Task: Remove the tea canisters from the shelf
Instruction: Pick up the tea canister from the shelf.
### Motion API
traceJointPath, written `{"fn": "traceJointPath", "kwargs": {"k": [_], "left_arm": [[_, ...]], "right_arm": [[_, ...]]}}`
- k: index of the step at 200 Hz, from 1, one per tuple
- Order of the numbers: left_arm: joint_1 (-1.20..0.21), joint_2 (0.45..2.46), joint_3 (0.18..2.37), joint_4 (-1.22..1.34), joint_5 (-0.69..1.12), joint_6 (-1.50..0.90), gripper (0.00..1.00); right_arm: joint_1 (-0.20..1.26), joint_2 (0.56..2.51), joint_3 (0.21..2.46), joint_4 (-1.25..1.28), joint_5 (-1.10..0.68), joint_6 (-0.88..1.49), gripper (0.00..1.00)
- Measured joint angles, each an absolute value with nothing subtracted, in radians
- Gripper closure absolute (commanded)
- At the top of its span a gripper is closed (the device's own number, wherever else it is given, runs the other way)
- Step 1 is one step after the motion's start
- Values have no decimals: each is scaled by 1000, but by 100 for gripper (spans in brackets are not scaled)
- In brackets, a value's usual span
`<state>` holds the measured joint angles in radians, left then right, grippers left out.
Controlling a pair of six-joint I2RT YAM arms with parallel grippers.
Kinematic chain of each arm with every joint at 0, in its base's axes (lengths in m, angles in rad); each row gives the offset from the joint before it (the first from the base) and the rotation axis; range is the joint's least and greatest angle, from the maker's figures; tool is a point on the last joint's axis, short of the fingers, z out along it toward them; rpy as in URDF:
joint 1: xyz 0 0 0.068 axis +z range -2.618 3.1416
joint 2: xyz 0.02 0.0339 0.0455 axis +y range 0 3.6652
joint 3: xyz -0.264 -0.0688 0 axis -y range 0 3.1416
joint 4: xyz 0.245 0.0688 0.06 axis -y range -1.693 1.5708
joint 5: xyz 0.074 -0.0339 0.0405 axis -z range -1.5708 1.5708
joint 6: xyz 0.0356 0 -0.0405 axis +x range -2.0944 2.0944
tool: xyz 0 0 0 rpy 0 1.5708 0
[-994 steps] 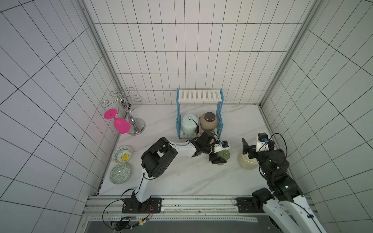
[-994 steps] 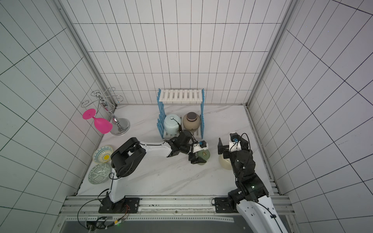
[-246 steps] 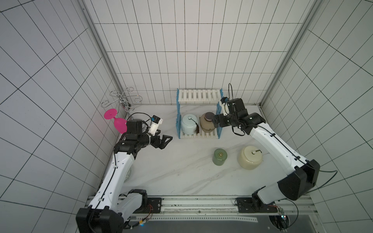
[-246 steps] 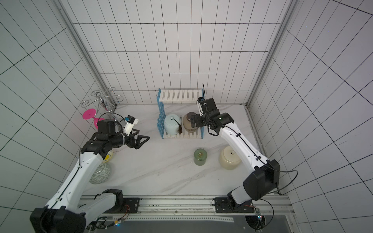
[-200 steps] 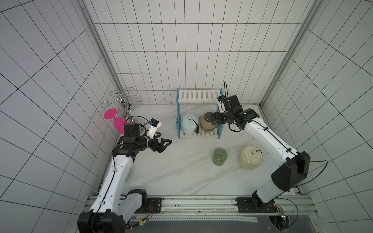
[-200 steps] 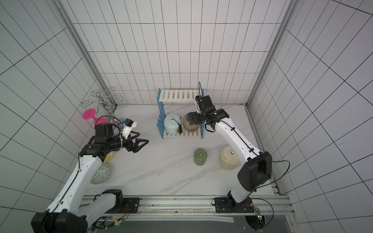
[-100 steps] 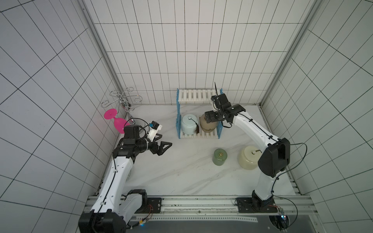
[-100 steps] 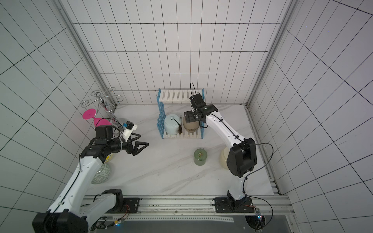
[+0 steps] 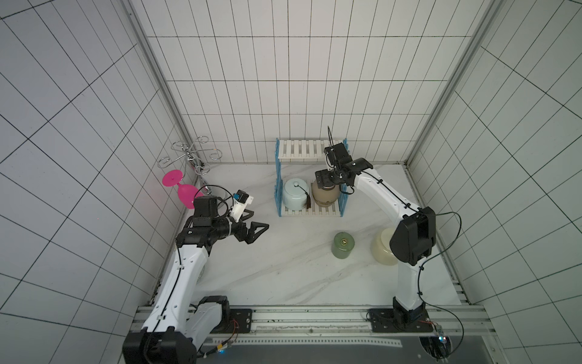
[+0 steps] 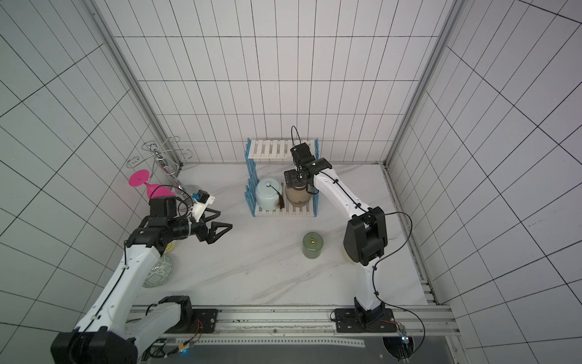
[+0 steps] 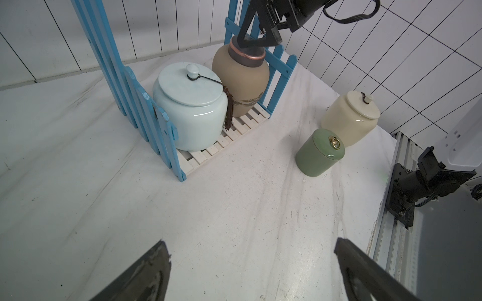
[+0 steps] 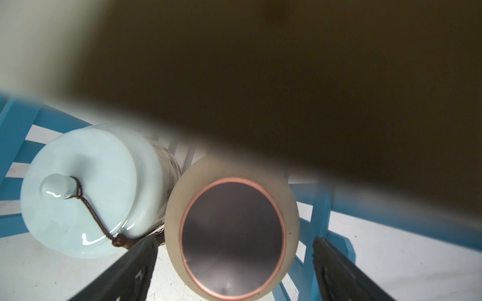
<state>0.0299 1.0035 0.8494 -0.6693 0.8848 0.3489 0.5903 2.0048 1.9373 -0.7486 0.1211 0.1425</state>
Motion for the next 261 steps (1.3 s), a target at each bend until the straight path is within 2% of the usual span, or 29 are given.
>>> {"fn": "traceJointPath", "kwargs": {"k": [41, 77, 137, 261], "left_arm": [[30, 1003, 847, -669, 885, 349, 1], [30, 1003, 846, -668, 885, 348, 1], [28, 1005, 843, -661, 885, 348, 1], [27, 1010, 839, -661, 884, 348, 1]], "right_arm": [[590, 2020, 1953, -749, 135, 143, 11], [590, 2017, 1936, -711, 135, 149, 11], [603, 1899, 1656, -413, 131, 170, 11], [624, 1879, 1534, -228, 220, 169, 10]]}}
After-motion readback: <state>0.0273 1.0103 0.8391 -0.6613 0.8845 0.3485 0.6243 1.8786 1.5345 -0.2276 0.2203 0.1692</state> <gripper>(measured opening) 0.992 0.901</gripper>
